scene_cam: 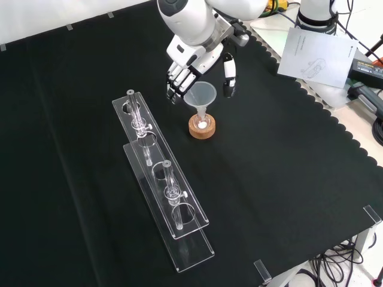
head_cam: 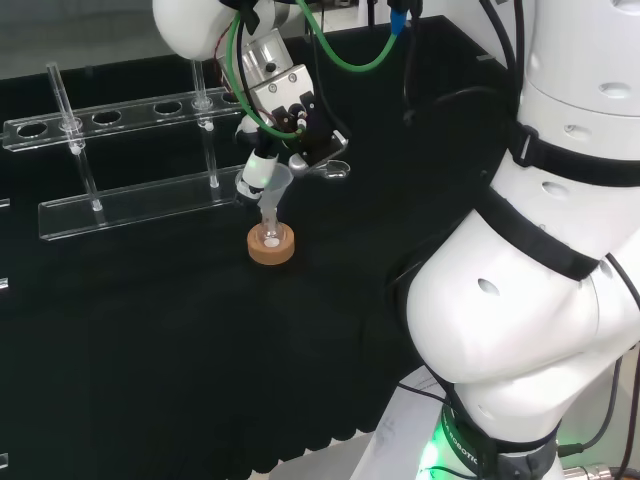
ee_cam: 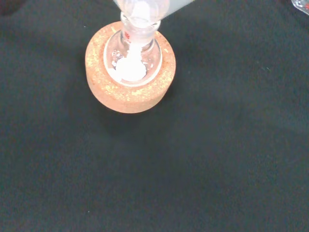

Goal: Remove the funnel from the round-bottom flask.

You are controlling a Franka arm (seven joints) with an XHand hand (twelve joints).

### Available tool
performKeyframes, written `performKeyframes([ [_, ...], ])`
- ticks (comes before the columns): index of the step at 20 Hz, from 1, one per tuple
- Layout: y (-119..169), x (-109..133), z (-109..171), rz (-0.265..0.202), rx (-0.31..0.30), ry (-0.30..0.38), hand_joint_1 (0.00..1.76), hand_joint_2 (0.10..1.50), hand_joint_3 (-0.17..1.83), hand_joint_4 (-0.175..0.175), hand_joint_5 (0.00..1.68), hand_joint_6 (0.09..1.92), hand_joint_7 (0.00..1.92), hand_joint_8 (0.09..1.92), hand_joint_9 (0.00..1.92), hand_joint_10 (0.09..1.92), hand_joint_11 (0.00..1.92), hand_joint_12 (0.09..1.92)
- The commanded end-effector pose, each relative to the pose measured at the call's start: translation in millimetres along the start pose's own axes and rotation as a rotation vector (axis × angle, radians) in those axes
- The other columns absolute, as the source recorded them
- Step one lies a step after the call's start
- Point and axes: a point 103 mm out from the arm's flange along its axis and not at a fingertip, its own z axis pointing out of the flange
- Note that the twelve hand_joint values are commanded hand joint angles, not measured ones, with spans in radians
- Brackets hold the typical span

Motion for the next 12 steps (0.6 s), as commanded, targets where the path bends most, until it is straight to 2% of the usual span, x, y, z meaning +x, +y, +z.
performKeyframes([
  [1,5.8,-4.1,7.0,0.005,0.015,0.008,0.53,0.67,0.22,0.004,0.05,0.09,0.0,0.19,0.0,0.82,0.2,1.52],
  [9,11.1,-0.1,14.1,-0.002,0.03,0.006,0.53,0.68,0.2,0.006,0.04,0.09,0.0,0.21,0.02,0.88,0.23,1.52],
  [12,12.2,-0.6,15.9,-0.002,0.038,0.005,0.53,0.68,0.2,0.005,0.06,0.09,0.0,0.28,0.07,0.89,0.24,1.51],
])
